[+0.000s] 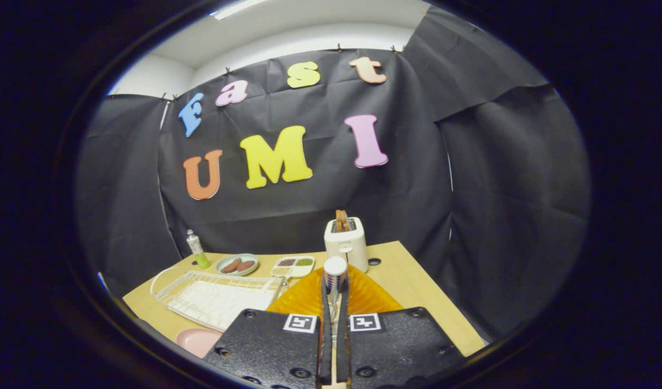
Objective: Take the plate from the dish rack, then take the spoon from the basket and place it into the plate.
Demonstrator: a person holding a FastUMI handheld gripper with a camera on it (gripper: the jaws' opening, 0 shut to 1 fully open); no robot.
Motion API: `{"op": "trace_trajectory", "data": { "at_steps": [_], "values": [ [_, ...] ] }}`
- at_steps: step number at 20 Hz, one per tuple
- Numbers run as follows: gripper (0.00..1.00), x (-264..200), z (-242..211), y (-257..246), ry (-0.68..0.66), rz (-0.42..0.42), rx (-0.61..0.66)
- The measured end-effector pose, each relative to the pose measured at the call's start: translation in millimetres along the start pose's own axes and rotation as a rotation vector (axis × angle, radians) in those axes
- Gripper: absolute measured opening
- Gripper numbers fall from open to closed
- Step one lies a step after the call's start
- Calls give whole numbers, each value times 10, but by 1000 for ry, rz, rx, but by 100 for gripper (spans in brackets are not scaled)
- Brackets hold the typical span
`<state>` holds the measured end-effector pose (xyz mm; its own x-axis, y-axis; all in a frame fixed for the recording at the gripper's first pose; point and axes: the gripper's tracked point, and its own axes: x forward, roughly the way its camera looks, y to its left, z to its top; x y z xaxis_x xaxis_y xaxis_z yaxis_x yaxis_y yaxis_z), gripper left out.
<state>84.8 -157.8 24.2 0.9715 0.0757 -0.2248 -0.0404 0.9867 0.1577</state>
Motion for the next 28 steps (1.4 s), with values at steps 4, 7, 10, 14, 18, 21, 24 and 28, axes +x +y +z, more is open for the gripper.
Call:
{"op": "trace_trajectory", "data": {
  "at_steps": [4, 7, 10, 14, 18, 21, 24, 28],
  "values": [
    [9, -256, -148, 628, 29, 62, -8],
    [9, -371, -378, 1187, 83, 145, -6],
    [9, -412, -643, 1635, 137, 214, -2],
    [9, -380, -1086, 2023, 219, 255, -13],
    [9, -358, -1497, 2274, 294, 268, -16],
    [9, -314, -1721, 2408, 337, 285, -2],
    [9, -270, -1812, 2448, 359, 303, 36],
    [13, -217, -1885, 2440, 381, 307, 77]
  ]
}}
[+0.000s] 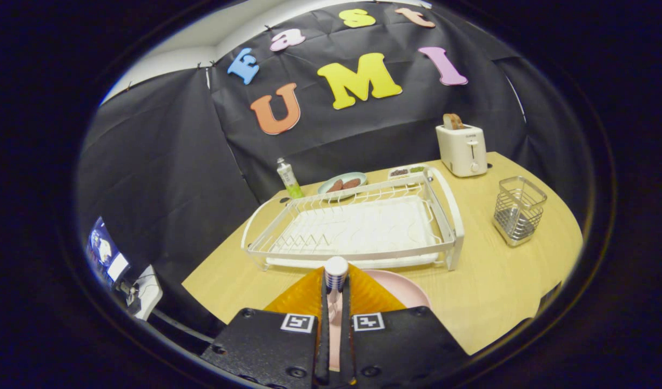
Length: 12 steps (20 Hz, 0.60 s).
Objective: Take the plate from the dish rack, then take the spoon from the basket and place it into the plate.
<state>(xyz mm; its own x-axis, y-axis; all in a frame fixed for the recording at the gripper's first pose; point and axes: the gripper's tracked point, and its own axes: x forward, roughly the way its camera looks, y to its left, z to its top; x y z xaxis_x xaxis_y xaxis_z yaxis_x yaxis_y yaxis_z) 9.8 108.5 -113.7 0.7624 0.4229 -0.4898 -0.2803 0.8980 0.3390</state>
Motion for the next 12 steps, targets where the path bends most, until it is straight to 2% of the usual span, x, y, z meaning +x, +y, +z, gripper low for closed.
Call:
{"op": "trace_trajectory", "data": {
  "at_steps": [9, 10, 12],
  "values": [
    [20, 16, 44, -66, 6, 2, -13],
    [28, -5, 77, -77, -2, -2, -16],
    [37, -28, 153, -108, -21, -11, -24]
  ]
}}
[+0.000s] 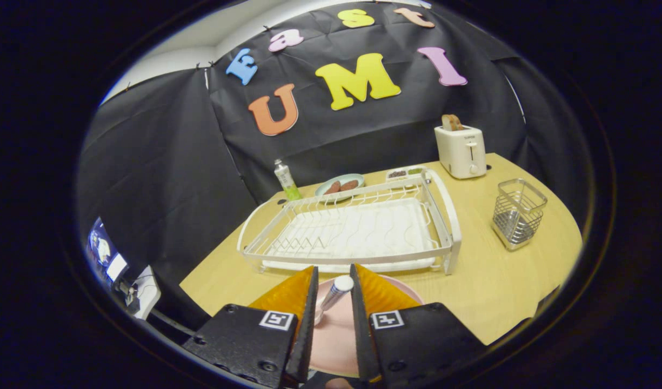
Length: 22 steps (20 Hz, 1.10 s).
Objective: Take the plate from the dish rack, then take the spoon from the basket and place it into the plate.
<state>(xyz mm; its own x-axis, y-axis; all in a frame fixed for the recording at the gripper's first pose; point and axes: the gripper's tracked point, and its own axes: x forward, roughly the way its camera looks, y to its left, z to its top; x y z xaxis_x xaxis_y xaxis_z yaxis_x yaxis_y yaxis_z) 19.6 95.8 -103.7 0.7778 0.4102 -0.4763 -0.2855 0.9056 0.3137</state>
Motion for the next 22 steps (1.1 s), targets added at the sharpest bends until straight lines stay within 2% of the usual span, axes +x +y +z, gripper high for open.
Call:
{"op": "trace_trajectory", "data": {
  "at_steps": [6, 8, 14, 22],
  "values": [
    [77, -109, 223, -81, -88, -41, -42],
    [86, -174, 295, -102, -122, -60, -64],
    [96, -543, 569, -253, -279, -159, -162],
    [97, -1191, 793, -531, -473, -286, -188]
  ]
}}
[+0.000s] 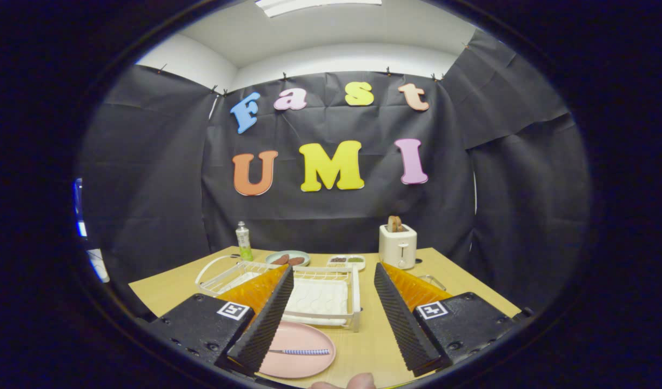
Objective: Take the plate from the dish rack, then take the spoon from the basket and place it into the plate.
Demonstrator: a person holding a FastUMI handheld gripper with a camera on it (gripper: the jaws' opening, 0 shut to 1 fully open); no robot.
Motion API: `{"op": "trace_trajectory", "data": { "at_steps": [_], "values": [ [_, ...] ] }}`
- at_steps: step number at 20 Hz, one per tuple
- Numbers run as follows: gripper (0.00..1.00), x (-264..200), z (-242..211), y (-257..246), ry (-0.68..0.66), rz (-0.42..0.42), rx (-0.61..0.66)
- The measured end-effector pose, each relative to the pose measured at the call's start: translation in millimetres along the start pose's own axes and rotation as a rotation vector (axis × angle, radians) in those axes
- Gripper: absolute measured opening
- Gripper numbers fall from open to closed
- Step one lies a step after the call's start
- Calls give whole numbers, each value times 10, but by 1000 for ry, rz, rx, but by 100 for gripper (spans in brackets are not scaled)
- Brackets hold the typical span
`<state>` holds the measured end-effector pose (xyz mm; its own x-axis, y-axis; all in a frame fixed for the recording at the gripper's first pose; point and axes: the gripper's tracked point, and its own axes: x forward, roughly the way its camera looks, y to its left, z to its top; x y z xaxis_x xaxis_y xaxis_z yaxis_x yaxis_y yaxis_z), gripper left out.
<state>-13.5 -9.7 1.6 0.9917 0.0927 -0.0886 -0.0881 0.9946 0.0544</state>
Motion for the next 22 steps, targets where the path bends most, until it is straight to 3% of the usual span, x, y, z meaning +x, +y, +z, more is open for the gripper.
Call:
{"op": "trace_trajectory", "data": {
  "at_steps": [9, 22],
  "values": [
    [97, -282, 125, -178, -77, -77, 10],
    [97, -280, -38, -104, -98, -95, -45]
  ]
}}
